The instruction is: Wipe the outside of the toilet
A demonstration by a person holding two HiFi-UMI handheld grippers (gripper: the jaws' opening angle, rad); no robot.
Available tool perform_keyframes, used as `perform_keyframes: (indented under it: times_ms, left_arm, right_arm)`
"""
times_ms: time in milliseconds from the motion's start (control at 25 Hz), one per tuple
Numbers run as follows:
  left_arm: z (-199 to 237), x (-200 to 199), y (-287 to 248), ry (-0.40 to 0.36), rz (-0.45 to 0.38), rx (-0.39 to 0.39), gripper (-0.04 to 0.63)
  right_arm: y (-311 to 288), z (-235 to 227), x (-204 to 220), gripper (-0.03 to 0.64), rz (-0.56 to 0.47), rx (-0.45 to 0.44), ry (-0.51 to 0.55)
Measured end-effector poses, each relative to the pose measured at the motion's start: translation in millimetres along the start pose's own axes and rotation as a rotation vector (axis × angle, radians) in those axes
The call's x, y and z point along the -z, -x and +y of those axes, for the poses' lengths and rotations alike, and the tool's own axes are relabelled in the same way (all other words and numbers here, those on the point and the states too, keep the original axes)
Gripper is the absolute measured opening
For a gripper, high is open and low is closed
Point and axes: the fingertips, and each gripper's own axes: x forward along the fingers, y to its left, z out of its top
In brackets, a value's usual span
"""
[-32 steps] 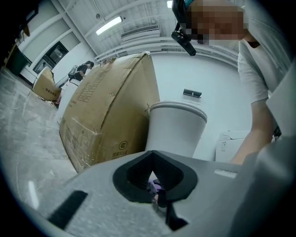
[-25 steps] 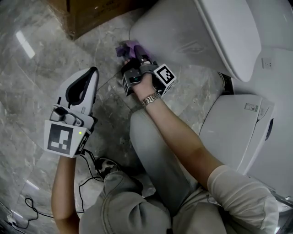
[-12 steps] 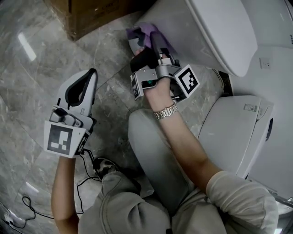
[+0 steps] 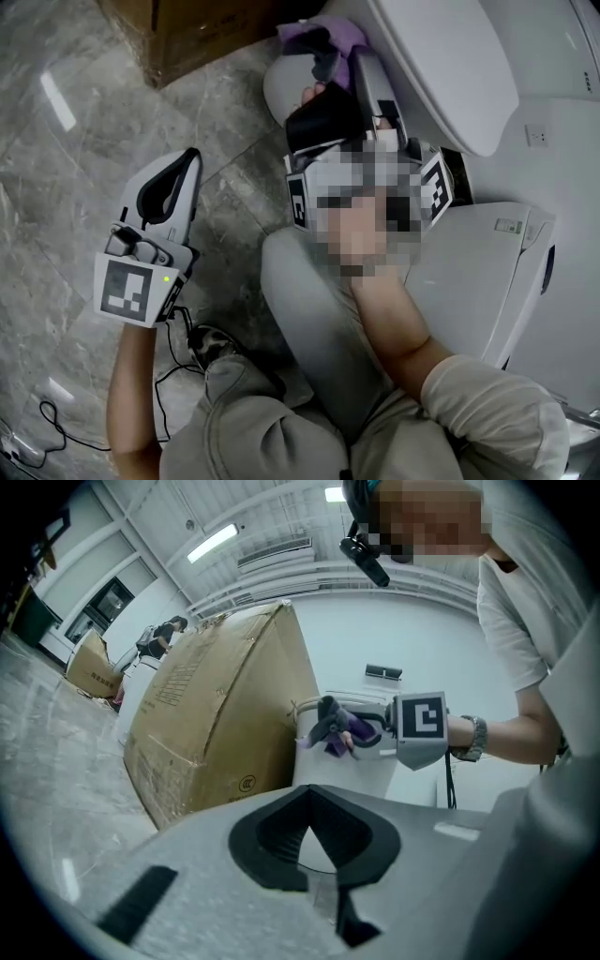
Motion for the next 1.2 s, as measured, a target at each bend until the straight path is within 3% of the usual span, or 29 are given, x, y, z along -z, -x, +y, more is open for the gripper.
perform_keyframes:
  times_ms: [160,280,360,520,680,1000,1200]
  left_arm:
    - [5.0,2.0,2.3,0.034,-0.017,-0.023,0.005]
    - [4.9,10.0,0.5,0.037,-0.004,-0.009,0.005]
    - [5.0,8.7,-4.6,0.047,-0.012,-0.002,0.005]
    - [12.5,9.3,-9.3,0.07,-0.021,0.0,0.005]
    - [26.8,23.9,-8.6,0.075,0.003,-0.002,0.005]
    - [48.5,36.6,-14.7,0.099,0.014,-0.039,0.005]
    - [47.2,42.5,-20.1,0.088,0.034,-0.02,0.005]
  right_arm:
    - [-1.6,32.9,5.9,0.123,0.002,-0.093,0.019]
    - [-0.3,21.8,10.0,0.125,-0.018,-0.089,0.04]
    - [0.9,-9.2,11.7,0.127,-0.046,-0.016,0.001]
    - [7.7,-91.9,21.3,0.127,-0.121,0.169,-0.184]
    - [5.9,-166.4,37.2,0.129,-0.168,0.296,-0.266]
    - [-1.7,-283.1,43.5,0.127,-0.369,0.512,-0.317]
    - [-1.7,-310.9,38.6,0.126,-0.445,0.546,-0.317]
